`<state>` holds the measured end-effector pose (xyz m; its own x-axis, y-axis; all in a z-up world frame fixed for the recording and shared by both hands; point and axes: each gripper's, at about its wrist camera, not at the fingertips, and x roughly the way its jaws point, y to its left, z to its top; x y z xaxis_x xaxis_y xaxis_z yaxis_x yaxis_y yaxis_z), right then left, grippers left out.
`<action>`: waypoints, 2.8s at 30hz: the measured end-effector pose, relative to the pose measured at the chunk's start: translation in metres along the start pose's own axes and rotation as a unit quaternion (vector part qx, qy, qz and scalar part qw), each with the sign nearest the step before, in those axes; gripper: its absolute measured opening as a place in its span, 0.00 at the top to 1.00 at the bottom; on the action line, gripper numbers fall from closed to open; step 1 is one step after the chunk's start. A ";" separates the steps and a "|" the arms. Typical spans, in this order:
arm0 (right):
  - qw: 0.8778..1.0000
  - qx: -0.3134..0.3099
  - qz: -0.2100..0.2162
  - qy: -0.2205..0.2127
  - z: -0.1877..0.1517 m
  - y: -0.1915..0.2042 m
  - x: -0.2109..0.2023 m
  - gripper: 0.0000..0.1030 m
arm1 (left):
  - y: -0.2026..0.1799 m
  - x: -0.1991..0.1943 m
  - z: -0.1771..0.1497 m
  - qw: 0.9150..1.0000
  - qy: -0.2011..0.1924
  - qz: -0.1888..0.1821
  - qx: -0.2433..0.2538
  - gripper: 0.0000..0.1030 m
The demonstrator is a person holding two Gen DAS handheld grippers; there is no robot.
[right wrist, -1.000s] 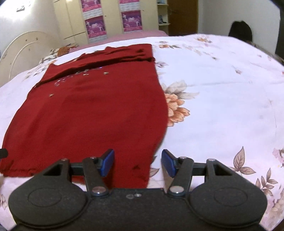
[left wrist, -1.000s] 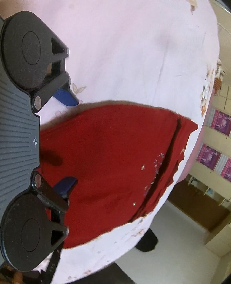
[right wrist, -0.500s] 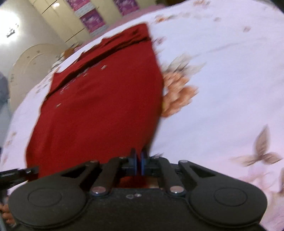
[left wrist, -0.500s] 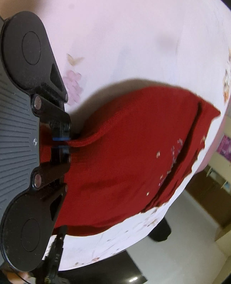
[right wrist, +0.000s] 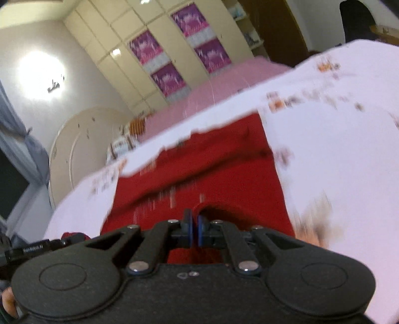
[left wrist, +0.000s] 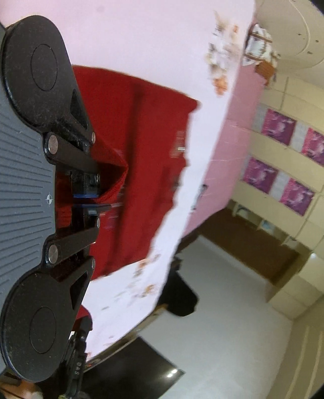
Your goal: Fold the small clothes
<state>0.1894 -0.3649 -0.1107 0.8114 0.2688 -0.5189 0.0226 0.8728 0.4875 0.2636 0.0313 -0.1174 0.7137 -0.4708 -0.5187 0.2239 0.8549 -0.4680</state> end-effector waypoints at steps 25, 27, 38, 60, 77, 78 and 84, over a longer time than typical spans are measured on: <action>0.995 0.020 -0.090 -0.043 0.114 -0.070 0.197 0.34 | 0.060 0.167 0.108 0.984 -0.053 0.168 -0.038 0.04; 0.993 -0.014 -0.112 -0.046 0.113 -0.060 0.189 0.59 | 0.057 0.162 0.110 0.985 -0.043 0.163 -0.022 0.04; 0.966 -0.217 -0.137 0.042 0.083 0.007 0.255 0.64 | 0.029 0.214 0.060 0.972 0.038 0.213 0.086 0.05; 0.953 -0.273 -0.130 0.029 0.014 0.016 0.201 0.57 | 0.017 0.155 0.006 0.969 0.008 0.216 0.120 0.13; 0.961 -0.256 -0.096 0.040 -0.008 0.051 0.164 0.58 | 0.012 0.108 -0.014 0.968 0.006 0.222 0.119 0.12; 0.960 -0.258 -0.100 0.049 -0.013 0.050 0.166 0.58 | 0.015 0.112 -0.016 0.966 0.017 0.229 0.120 0.12; 0.957 -0.254 -0.131 0.057 -0.023 0.017 0.154 0.57 | 0.030 0.105 -0.032 0.959 0.024 0.246 0.139 0.12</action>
<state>0.3010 -0.2991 -0.1980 0.7466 0.0311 -0.6646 -0.0941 0.9938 -0.0591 0.3243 0.0004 -0.2088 0.7485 0.0014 -0.6632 0.0405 0.9980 0.0478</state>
